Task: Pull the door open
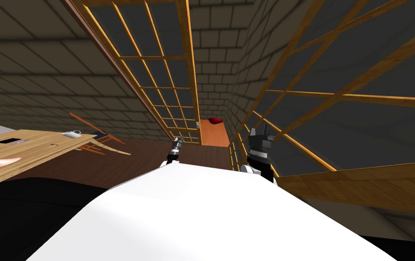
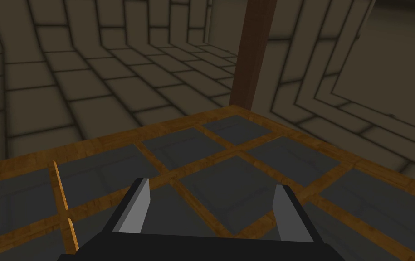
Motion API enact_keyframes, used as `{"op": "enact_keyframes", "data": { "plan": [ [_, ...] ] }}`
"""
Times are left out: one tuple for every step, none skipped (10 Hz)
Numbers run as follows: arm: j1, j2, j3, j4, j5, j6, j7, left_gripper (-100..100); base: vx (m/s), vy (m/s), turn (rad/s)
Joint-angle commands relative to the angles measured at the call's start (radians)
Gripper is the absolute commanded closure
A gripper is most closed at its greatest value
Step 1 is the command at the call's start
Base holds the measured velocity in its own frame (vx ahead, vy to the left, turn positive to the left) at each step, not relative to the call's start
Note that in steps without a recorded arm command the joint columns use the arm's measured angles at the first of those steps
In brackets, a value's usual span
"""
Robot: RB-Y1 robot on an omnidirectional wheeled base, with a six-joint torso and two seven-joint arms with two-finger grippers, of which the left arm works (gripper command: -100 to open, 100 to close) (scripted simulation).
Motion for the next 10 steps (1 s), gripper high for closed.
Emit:
{"op": "enact_keyframes", "data": {
  "plan": [
    [-0.007,-0.001,0.009,0.030,-0.009,-0.010,-0.033,-100,0.115,-0.007,-0.059],
    [-0.013,-0.002,0.015,0.050,-0.014,-0.016,-0.053,-100,0.104,-0.013,-0.061],
    [-0.018,-0.003,0.021,0.070,-0.020,-0.023,-0.072,-100,0.104,-0.010,-0.047],
    [-0.024,-0.003,0.027,0.090,-0.025,-0.029,-0.091,-100,0.103,0.005,-0.038],
    [-0.030,-0.004,0.033,0.110,-0.030,-0.035,-0.110,-100,0.105,0.014,-0.046],
    [-0.035,-0.006,0.038,0.130,-0.035,-0.041,-0.128,-100,0.107,0.012,-0.061],
    [-0.040,-0.007,0.044,0.148,-0.040,-0.047,-0.146,-100,0.109,0.002,-0.048],
    [-0.046,-0.008,0.050,0.167,-0.045,-0.053,-0.165,-100,0.107,-0.002,-0.056],
    [-0.051,-0.010,0.055,0.186,-0.050,-0.059,-0.183,-100,0.090,-0.007,-0.054],
    [-0.056,-0.011,0.061,0.205,-0.055,-0.064,-0.201,-100,0.085,0.004,-0.036]
  ]
}}
